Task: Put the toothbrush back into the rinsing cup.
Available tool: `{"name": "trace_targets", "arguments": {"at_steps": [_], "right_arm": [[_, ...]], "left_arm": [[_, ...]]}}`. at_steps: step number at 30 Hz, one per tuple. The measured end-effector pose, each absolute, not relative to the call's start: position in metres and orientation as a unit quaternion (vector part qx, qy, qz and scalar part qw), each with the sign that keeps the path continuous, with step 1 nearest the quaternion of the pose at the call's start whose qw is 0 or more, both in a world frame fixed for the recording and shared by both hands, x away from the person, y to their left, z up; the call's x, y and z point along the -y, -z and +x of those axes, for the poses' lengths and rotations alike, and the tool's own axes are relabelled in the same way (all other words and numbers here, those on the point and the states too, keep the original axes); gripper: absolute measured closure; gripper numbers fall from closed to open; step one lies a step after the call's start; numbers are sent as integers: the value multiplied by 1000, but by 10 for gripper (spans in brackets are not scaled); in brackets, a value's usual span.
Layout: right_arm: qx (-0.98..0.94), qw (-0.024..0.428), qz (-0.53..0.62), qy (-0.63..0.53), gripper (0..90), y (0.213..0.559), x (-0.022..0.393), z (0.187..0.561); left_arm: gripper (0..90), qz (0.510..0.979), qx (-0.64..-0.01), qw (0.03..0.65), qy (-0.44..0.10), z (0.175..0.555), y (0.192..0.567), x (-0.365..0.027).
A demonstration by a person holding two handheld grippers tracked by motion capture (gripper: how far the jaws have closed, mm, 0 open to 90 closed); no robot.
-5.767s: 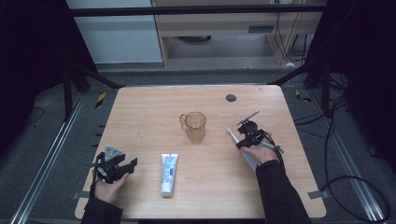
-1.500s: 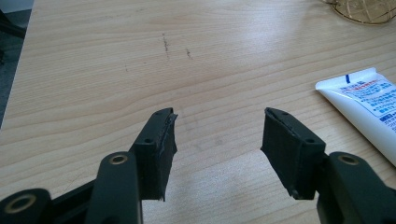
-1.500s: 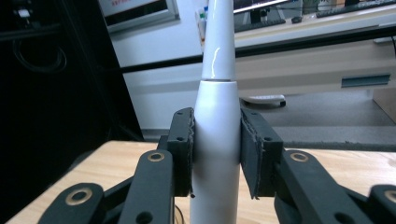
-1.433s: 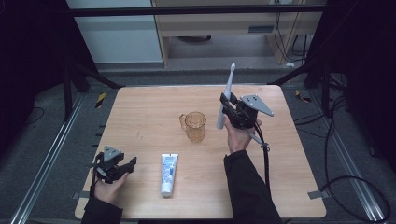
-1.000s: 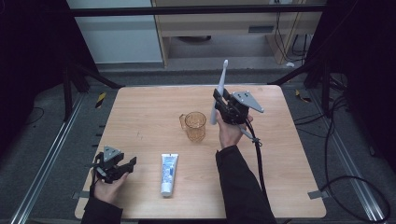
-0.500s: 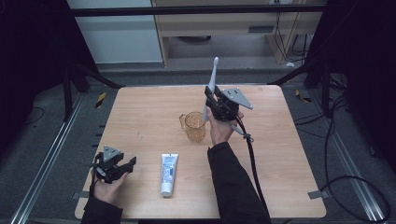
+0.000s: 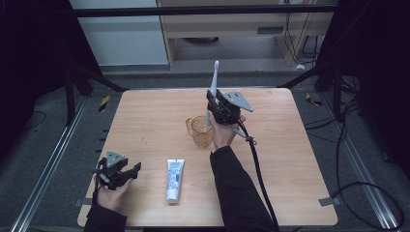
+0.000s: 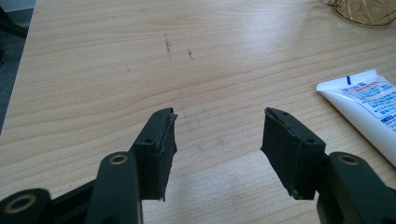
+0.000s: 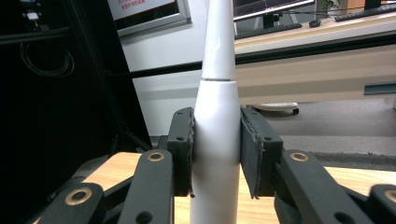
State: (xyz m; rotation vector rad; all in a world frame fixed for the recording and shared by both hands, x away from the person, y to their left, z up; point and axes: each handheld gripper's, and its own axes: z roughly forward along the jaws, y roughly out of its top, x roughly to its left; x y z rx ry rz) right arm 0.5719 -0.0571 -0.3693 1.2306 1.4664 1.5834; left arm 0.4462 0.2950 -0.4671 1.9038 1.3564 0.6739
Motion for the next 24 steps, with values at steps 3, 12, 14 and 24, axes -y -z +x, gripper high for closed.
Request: {"name": "trace_targets", "arguments": {"at_steps": [3,12,14,24], "right_arm": [[-564,321,469,-599,673,373,55,574],[-579,317,470,-586,672,387,50,578],[-583,318,469,-583,672,389,49,578],[-597,304,471,-573,672,404,51,578]], "left_arm": [[436,733,-523,347,-260,446,467,-295],[436,734,-523,347,-260,446,467,-295],[435,734,-523,347,-260,446,467,-295],[436,734,-522,347,-261,446,467,-295]]}}
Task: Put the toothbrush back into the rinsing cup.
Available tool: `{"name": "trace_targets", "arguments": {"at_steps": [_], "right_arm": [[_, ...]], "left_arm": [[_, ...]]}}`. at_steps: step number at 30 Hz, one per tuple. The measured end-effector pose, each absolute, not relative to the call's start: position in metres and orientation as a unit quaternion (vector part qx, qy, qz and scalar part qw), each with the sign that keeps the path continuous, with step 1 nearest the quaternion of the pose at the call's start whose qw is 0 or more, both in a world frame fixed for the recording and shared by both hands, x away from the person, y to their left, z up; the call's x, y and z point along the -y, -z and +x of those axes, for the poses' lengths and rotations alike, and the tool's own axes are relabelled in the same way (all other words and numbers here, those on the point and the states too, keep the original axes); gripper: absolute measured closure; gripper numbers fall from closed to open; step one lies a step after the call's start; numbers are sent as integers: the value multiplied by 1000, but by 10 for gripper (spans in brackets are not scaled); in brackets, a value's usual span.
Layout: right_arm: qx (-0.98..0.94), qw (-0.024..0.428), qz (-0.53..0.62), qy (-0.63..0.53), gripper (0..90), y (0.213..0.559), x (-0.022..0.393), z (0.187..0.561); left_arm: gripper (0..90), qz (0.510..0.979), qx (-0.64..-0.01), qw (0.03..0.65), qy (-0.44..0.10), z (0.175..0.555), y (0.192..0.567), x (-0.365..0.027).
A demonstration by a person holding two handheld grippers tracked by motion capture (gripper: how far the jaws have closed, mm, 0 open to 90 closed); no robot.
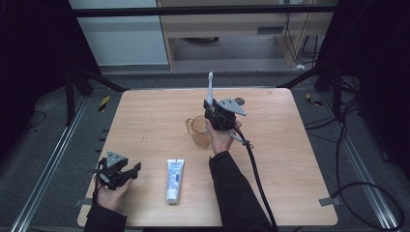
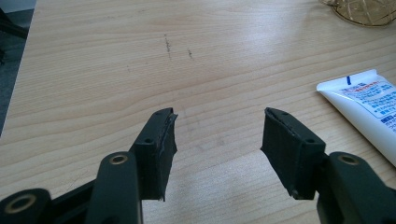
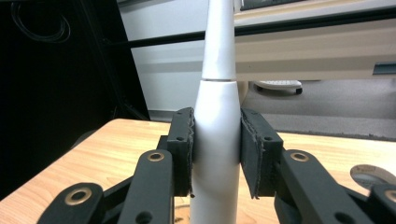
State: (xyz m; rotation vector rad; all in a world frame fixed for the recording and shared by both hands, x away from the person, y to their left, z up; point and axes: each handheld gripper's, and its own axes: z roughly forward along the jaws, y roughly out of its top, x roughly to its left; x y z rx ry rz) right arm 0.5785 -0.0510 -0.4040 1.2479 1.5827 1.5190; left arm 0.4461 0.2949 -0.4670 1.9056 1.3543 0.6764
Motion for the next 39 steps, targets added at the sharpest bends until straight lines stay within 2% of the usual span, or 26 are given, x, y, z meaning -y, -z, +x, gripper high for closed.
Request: {"name": "trace_targets", "arguments": {"at_steps": [13,39], "right_arm": [[-625,296,469,-549,671,422,51,576],[-667,272,463,-517,669,438,56,572]], "left_arm": [[435,735,-522,346,-260,446,467,-294],[435,736,-521,345,-260,446,467,-293]]}}
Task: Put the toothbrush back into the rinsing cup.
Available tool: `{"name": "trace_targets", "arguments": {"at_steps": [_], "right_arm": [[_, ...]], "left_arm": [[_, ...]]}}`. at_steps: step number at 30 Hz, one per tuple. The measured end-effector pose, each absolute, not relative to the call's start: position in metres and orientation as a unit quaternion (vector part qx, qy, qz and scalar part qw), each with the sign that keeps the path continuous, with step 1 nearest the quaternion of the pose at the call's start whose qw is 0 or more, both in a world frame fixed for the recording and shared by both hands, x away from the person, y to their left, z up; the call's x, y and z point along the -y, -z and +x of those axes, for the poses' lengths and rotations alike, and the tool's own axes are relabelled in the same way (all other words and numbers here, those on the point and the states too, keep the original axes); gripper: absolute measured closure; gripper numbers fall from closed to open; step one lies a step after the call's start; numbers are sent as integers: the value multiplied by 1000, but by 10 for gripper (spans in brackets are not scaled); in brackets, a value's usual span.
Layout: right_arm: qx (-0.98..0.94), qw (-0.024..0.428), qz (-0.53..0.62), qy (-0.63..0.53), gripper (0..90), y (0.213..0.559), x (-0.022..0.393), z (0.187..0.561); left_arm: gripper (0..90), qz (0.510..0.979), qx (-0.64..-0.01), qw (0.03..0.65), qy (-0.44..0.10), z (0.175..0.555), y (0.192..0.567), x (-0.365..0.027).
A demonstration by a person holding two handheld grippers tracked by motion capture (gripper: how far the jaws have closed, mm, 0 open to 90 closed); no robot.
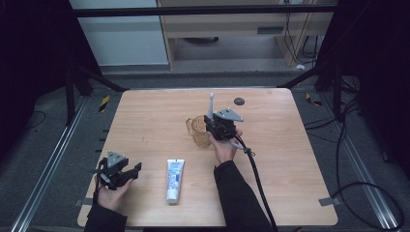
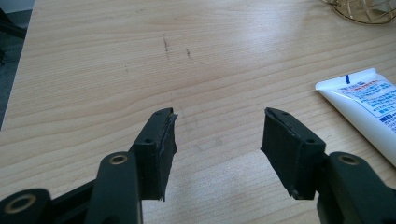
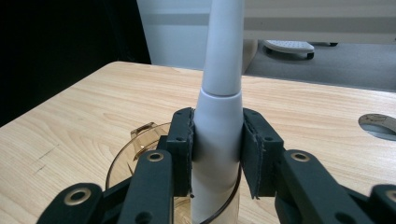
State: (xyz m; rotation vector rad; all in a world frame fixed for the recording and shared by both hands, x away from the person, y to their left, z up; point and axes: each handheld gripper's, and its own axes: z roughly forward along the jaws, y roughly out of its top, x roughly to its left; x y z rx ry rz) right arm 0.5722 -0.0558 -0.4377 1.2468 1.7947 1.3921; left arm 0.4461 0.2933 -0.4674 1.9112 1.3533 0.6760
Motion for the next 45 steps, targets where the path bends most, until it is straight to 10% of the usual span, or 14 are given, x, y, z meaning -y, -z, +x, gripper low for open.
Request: {"name": "trace_targets", "arguments": {"at_steps": [32,45], "right_arm": [[-678,262,443,-524,616,434,53,565],[-681,250,450,-521,440,434,56,567]], "left_arm": [[433,737,-520,346,-260,446,467,-292],[433,736,-520,346,-261,446,467,-292]]}}
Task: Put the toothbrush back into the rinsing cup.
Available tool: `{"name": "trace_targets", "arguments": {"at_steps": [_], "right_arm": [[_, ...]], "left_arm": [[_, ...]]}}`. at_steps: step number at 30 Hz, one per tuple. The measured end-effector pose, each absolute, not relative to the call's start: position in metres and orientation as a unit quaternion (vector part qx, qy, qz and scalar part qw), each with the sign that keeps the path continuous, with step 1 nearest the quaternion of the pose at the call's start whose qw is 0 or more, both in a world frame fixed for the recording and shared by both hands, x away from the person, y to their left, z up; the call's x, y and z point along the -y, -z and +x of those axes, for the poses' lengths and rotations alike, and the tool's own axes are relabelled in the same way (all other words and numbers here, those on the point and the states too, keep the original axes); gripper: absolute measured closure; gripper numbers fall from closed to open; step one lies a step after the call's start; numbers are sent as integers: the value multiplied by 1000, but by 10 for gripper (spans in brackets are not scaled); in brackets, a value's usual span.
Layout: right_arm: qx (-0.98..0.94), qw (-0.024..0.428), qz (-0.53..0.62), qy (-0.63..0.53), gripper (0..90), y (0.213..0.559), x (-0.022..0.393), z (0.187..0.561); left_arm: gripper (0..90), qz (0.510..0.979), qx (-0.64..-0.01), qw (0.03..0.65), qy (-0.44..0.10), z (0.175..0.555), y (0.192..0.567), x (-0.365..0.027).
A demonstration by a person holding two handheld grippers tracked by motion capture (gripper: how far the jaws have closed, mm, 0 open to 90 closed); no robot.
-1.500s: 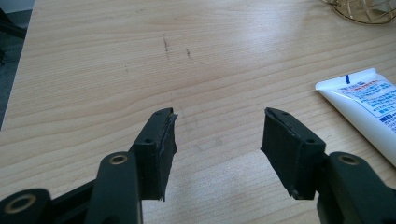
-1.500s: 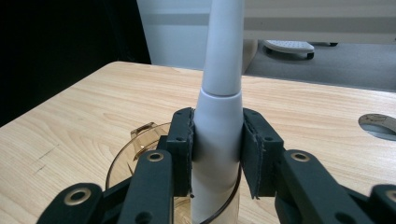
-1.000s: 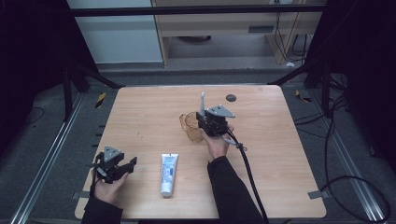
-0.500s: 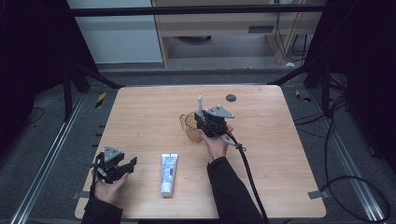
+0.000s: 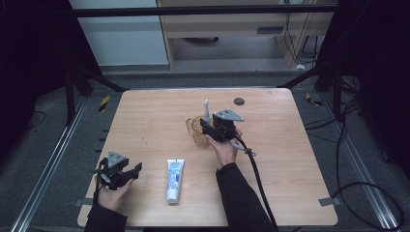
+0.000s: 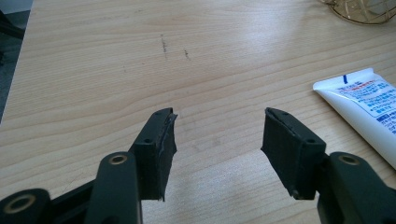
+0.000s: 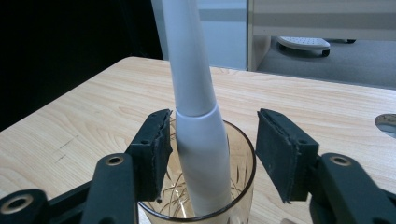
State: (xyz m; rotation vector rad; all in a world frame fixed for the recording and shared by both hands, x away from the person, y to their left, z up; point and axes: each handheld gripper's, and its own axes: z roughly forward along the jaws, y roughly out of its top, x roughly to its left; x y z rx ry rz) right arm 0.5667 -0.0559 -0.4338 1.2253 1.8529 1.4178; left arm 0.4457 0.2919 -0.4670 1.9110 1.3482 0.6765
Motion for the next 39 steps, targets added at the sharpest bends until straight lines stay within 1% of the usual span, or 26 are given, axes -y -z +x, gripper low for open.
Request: {"name": "trace_targets", "arguments": {"at_steps": [14,17,23,32,39], "right_arm": [[-697,255,429,-516,341,426,52,551],[-704,248,430,-508,306,424,55,546],[-713,236,429,-503,265,420,66,535],[-723,239,423,-491,261,415,93,511],[-731,236,428,-475,259,416,124,497]], "left_arm": [[432,736,-519,347,-261,445,467,-292],[432,736,-519,348,-261,445,466,-291],[432,735,-520,349,-261,445,466,-291],[458,737,-515,353,-258,443,464,-289],[535,745,-507,356,-248,441,464,-286]]}}
